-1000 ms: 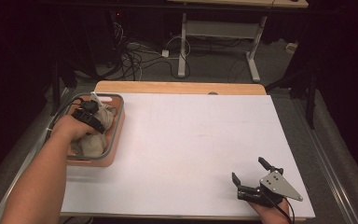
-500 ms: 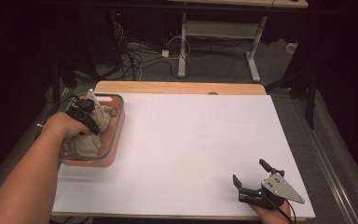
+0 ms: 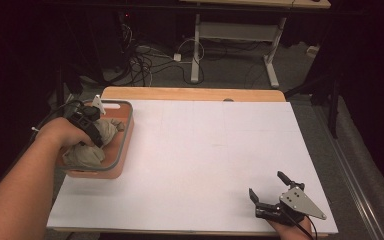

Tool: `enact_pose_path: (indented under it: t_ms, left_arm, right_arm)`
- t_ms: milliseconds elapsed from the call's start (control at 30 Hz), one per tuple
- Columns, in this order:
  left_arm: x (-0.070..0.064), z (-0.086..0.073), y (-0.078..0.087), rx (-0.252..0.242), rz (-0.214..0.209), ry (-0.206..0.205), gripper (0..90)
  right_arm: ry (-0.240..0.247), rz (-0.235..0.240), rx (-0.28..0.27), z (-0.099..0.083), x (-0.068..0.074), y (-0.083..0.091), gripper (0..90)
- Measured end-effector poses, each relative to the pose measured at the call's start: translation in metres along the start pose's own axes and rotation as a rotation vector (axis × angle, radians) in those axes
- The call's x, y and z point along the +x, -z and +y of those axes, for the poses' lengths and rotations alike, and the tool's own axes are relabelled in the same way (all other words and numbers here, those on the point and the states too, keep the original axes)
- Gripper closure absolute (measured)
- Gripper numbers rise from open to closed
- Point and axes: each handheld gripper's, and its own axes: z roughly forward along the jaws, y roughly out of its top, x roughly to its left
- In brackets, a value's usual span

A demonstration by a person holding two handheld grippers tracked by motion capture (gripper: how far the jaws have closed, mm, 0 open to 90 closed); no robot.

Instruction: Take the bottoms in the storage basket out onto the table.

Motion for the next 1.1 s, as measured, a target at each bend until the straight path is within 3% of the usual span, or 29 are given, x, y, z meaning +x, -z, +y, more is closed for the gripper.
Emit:
enact_pose_path:
  t_ms: [133, 233, 400, 667, 1100]
  left_arm:
    - [-0.003, 0.003, 0.000, 0.020, -0.009, -0.017, 54.3]
    - [-0.008, 0.007, -0.004, 0.070, -0.002, -0.036, 54.4]
    - [-0.010, 0.013, -0.007, 0.089, 0.003, -0.048, 54.3]
    - [-0.011, 0.016, -0.009, 0.104, -0.001, -0.050, 54.2]
    - [-0.020, 0.021, 0.007, 0.113, 0.012, -0.076, 54.3]
  right_arm:
    - [-0.001, 0.001, 0.002, 0.000, 0.000, 0.000, 0.4]
    - [-0.004, 0.001, 0.000, -0.001, 0.000, 0.000, 0.4]
    - [-0.003, -0.001, 0.003, -0.001, 0.000, -0.001, 0.4]
    - [0.004, -0.002, 0.007, -0.002, 0.001, 0.000, 0.4]
    - [-0.007, -0.004, 0.006, -0.002, 0.000, 0.000, 0.4]
